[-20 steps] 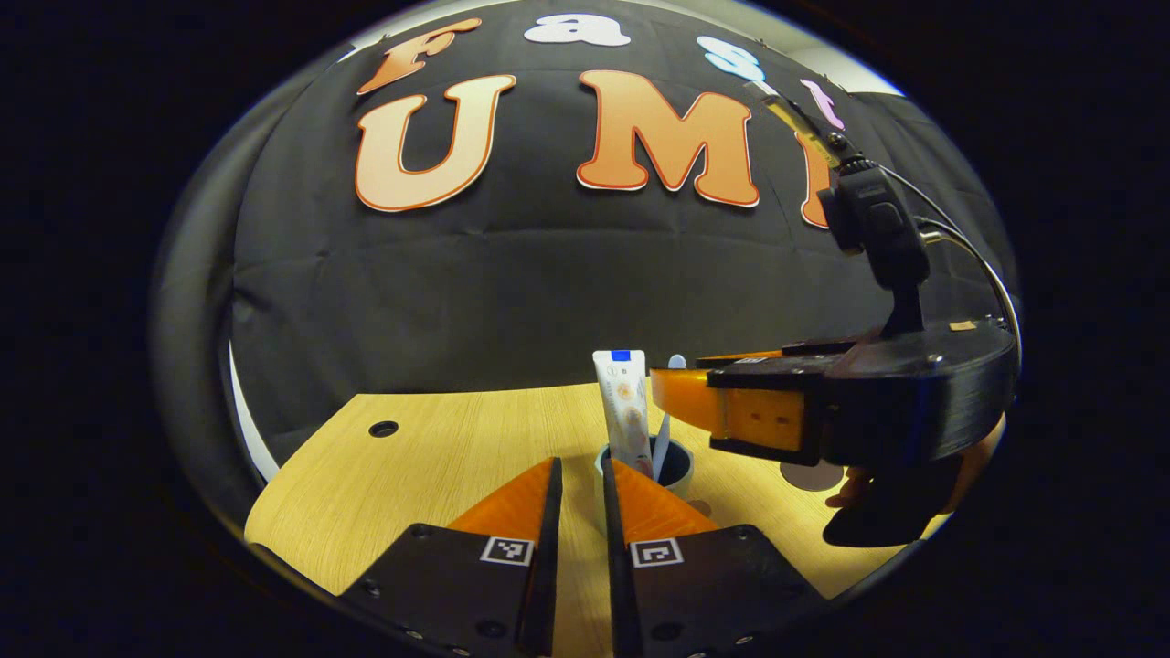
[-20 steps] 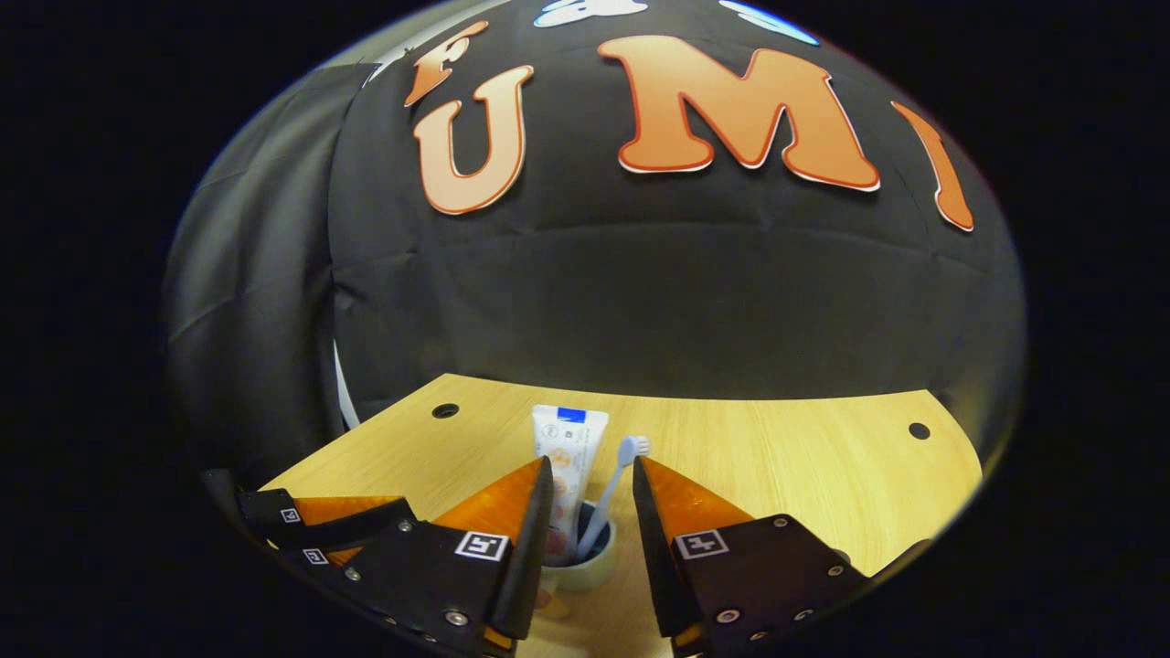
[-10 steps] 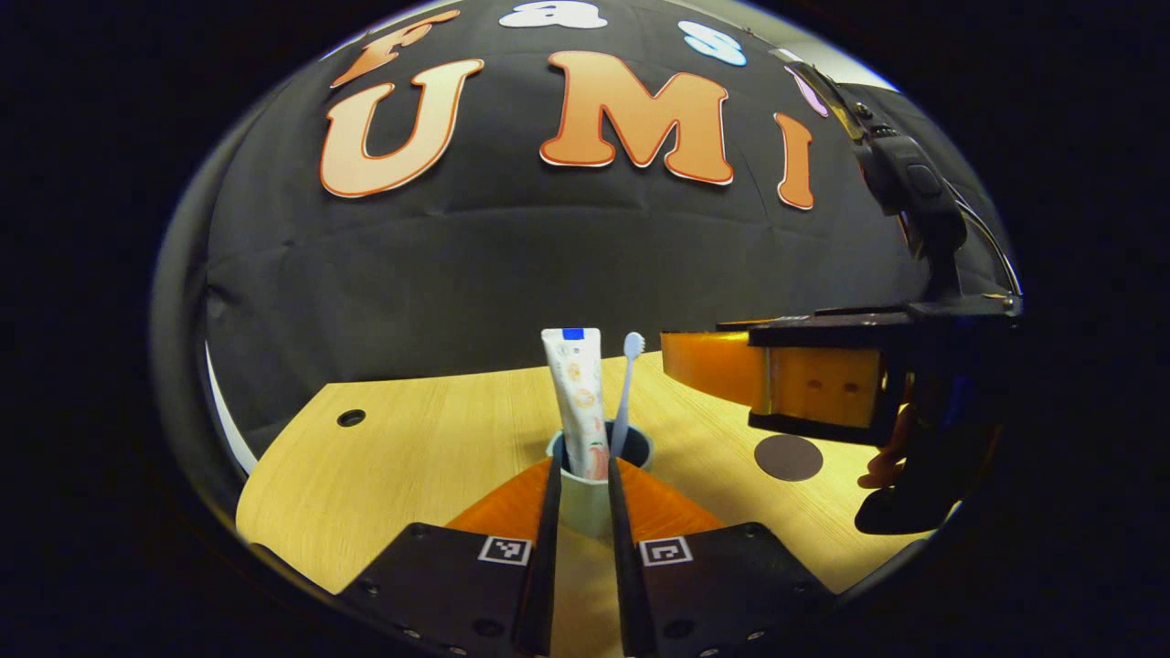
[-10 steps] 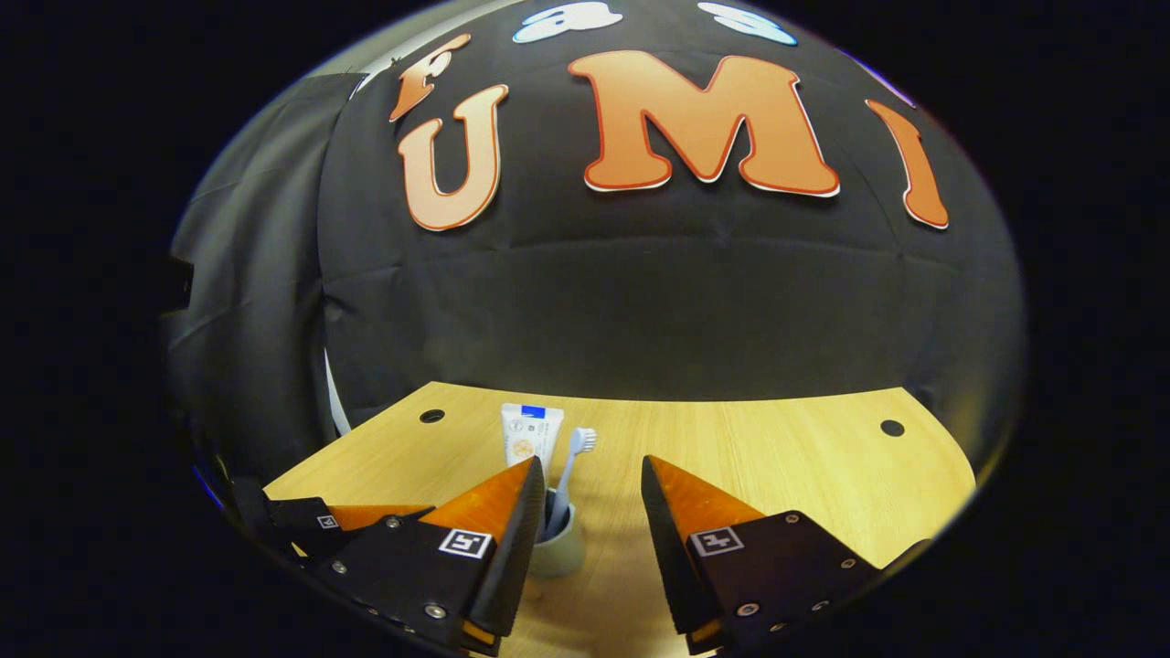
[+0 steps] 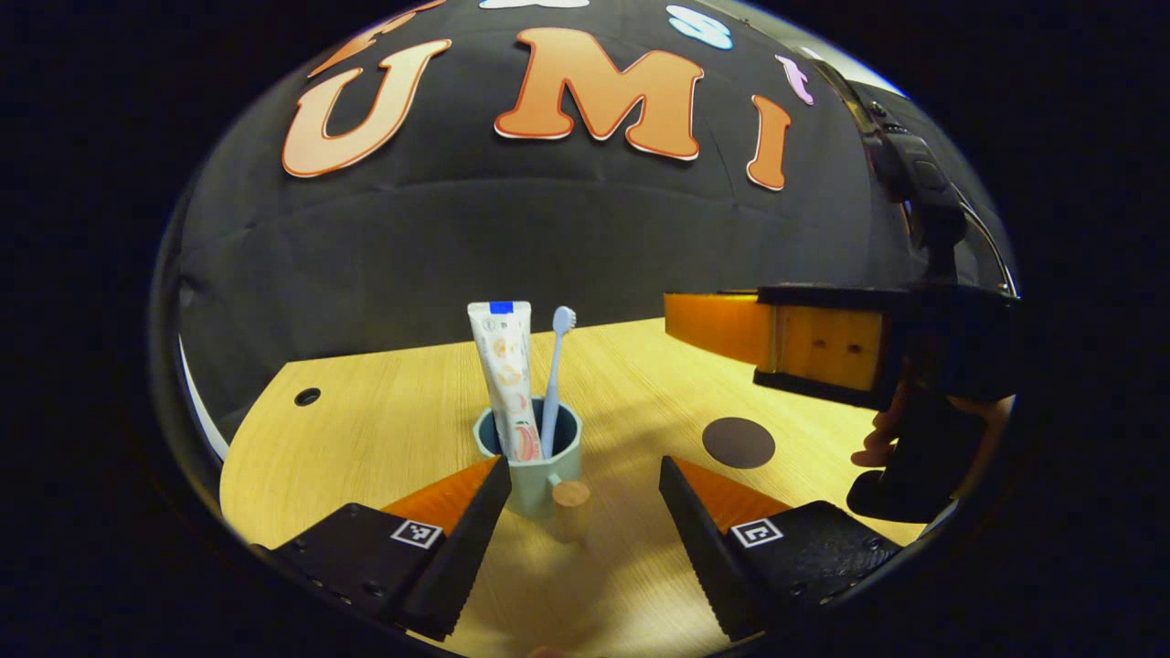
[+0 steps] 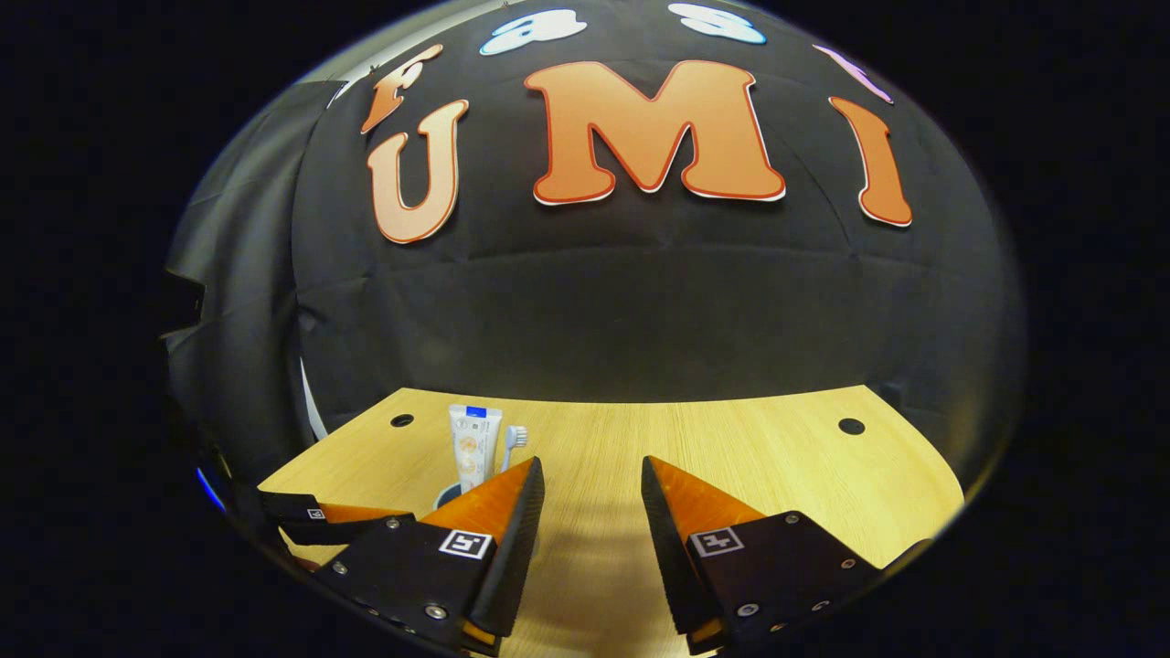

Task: Put the toothbrush and toothpaste on the desktop into the cup, then pick up the cup and place it on the coaster on the desktop.

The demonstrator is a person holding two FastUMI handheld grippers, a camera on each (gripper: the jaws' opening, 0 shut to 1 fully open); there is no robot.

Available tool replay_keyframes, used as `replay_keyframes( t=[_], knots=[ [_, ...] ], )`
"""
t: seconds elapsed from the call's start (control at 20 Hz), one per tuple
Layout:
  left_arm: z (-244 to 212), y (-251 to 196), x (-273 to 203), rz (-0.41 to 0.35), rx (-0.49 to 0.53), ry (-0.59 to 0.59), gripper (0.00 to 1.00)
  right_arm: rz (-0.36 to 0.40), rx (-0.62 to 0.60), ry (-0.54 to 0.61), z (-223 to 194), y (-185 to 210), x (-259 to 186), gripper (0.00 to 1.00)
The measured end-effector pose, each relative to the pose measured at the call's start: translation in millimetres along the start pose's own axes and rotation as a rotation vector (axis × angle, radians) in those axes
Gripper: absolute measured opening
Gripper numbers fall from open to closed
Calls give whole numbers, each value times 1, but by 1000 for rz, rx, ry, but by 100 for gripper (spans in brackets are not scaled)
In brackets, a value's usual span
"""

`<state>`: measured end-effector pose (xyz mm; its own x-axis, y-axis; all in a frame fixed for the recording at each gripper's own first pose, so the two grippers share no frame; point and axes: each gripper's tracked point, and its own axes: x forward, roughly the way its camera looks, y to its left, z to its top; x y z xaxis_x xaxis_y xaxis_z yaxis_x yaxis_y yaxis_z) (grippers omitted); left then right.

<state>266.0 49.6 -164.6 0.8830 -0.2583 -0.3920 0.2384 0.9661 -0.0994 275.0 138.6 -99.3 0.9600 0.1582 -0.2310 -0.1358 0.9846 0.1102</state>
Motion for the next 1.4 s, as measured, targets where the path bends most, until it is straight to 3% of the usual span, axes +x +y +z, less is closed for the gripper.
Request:
replay_keyframes(
  t=[0.85,1.4],
  knots=[
    [-36,-10,24,1,-46,311,98,-54,3,-29,7,-35,-22,64],
    [-44,-1,32,25,5,446,96,-85,10,-32,6,-52,-33,64]
  ],
)
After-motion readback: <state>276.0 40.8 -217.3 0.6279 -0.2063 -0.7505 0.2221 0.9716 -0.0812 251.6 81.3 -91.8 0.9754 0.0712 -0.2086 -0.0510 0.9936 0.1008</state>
